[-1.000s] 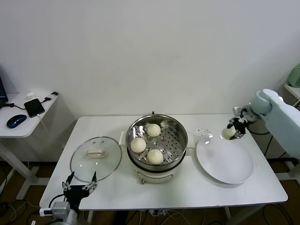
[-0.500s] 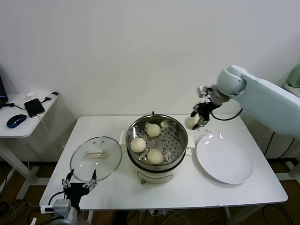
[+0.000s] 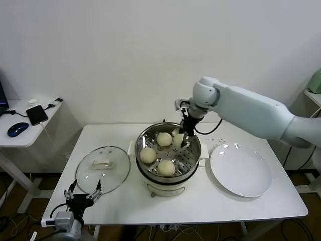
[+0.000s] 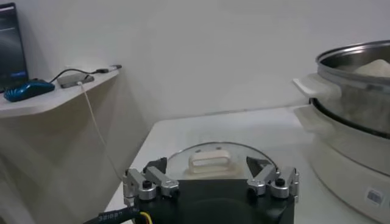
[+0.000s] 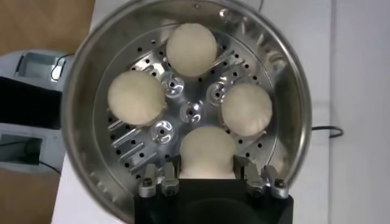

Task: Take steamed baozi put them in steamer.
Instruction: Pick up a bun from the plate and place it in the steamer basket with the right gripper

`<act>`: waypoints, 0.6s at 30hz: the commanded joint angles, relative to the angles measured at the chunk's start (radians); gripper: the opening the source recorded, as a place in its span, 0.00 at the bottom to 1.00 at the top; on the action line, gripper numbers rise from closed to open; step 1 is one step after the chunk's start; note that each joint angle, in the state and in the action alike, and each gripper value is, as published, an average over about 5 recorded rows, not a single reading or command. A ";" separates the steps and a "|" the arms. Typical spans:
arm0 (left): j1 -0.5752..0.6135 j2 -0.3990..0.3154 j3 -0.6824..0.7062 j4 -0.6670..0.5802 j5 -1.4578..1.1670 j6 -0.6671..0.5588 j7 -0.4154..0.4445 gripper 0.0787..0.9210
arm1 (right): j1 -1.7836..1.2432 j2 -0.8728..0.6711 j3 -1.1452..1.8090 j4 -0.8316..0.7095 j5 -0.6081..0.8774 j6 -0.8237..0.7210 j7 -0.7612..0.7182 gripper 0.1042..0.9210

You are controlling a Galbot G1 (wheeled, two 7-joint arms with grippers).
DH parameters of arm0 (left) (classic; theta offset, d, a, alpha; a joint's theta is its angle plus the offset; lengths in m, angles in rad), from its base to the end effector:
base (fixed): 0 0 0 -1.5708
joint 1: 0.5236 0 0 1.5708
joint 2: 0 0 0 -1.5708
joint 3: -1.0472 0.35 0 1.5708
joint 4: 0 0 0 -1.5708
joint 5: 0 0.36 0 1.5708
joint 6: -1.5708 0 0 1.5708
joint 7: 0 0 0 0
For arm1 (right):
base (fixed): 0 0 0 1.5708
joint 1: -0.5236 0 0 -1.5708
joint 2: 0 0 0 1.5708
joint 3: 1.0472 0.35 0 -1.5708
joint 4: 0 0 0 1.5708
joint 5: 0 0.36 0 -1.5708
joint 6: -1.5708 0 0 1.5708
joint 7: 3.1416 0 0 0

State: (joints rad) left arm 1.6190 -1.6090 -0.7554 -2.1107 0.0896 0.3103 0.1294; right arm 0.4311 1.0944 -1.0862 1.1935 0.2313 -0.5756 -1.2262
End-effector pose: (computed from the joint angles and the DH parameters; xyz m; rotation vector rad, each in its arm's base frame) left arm 0.1621 0.0646 -0.3035 0.1598 -2.7701 -0.1700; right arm 0.5786 0.0759 -0.0668 1.3716 -1.3604 1.2636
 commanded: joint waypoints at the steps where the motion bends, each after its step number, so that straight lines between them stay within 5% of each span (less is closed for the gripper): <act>1: -0.007 0.013 0.000 0.013 -0.007 -0.002 -0.001 0.88 | -0.035 0.108 -0.047 -0.118 -0.062 -0.036 0.019 0.58; 18: -0.021 0.011 0.004 0.019 -0.035 -0.011 0.010 0.88 | -0.048 0.052 -0.044 -0.075 -0.066 -0.041 0.014 0.59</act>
State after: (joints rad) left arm 1.5989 -1.6091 -0.7513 -2.0913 0.0712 0.3063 0.1373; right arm 0.3905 1.1488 -1.1202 1.1194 0.1782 -0.6084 -1.2129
